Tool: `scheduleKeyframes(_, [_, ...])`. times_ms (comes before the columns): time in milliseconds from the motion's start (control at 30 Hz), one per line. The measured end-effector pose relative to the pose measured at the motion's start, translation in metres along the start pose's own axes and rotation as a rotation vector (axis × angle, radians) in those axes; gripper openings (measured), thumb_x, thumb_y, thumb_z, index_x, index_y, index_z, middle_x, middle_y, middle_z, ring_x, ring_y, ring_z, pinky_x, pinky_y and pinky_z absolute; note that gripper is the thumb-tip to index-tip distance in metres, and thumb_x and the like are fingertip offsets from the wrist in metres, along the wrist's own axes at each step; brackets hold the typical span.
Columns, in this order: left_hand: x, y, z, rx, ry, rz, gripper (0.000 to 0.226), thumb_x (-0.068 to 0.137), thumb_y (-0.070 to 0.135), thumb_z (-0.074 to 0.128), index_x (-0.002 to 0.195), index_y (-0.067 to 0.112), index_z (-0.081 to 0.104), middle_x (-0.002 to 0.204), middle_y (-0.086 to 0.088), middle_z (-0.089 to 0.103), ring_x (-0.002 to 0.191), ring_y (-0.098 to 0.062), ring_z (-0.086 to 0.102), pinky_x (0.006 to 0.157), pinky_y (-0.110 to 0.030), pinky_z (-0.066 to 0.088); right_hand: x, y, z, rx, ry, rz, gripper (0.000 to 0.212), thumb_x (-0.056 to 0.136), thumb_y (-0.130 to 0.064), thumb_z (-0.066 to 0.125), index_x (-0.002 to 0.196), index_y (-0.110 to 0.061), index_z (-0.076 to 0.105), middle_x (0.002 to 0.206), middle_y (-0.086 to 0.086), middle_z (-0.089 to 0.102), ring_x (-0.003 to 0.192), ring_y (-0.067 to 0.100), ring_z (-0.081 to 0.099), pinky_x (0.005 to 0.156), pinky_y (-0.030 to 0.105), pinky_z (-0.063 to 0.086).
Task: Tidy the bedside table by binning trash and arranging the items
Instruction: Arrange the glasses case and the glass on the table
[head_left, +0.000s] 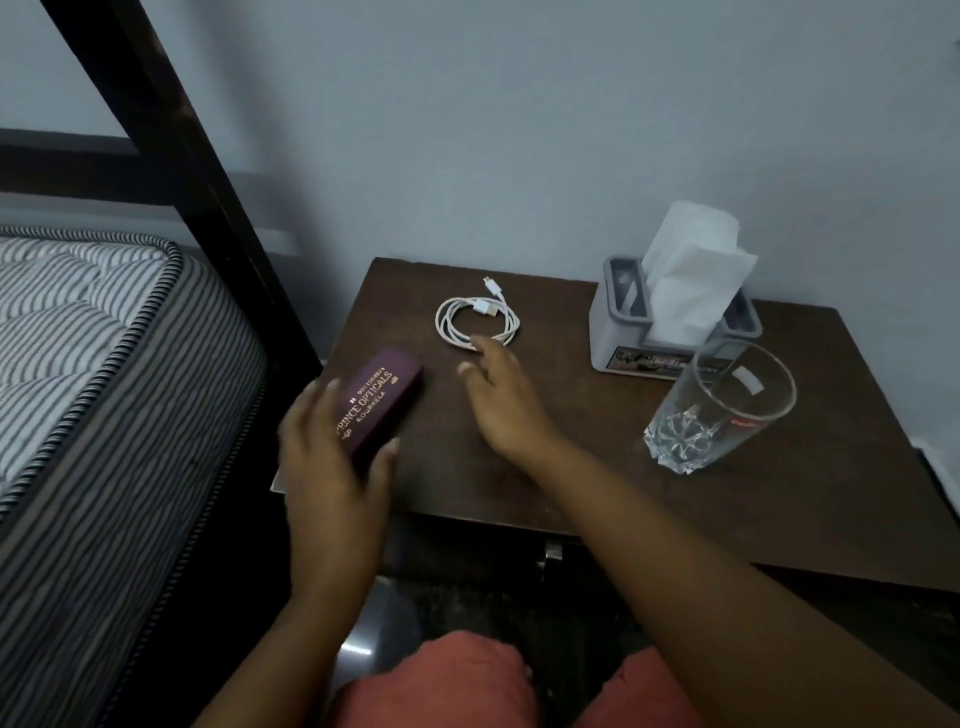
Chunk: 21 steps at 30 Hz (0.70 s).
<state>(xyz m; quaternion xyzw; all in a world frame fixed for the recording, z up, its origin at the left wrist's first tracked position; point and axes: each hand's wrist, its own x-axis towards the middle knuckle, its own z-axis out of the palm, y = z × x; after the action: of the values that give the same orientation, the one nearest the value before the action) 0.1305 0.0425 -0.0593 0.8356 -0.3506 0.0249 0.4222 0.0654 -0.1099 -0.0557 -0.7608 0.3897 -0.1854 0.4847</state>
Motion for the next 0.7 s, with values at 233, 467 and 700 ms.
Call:
scheduleKeyframes(233, [-0.022, -0.028, 0.001, -0.536, -0.044, -0.600, 0.077, 0.072, 0.056, 0.057, 0.139, 0.020, 0.040, 0.145, -0.008, 0.040, 0.132, -0.022, 0.043, 0.113, -0.046, 0.032, 0.015, -0.019, 0.031, 0.056, -0.099, 0.088, 0.044, 0.099, -0.025, 0.035, 0.143, -0.018, 0.033, 0.153, 0.003, 0.029, 0.142, 0.019, 0.023, 0.117, 0.031, 0.014])
scheduleKeyframes(467, [0.008, -0.028, 0.008, -0.472, -0.053, -0.632, 0.079, 0.075, 0.050, 0.050, 0.143, 0.012, 0.036, 0.147, -0.013, 0.036, 0.135, -0.029, 0.038, 0.113, -0.047, 0.031, -0.014, -0.011, 0.024, 0.145, -0.003, 0.109, 0.037, 0.099, -0.020, 0.035, 0.132, -0.011, 0.050, 0.141, 0.006, 0.048, 0.133, 0.019, 0.039, 0.115, 0.030, 0.021])
scheduleKeyframes(700, [0.034, -0.004, 0.030, -0.531, -0.130, -0.472, 0.068, 0.087, 0.051, 0.046, 0.142, 0.012, 0.039, 0.149, -0.005, 0.039, 0.138, -0.020, 0.036, 0.117, -0.042, 0.024, -0.040, 0.008, 0.008, 0.626, 0.370, 0.407, 0.045, 0.070, -0.039, 0.042, 0.103, -0.023, 0.068, 0.118, 0.000, 0.067, 0.113, 0.018, 0.059, 0.103, 0.035, 0.041])
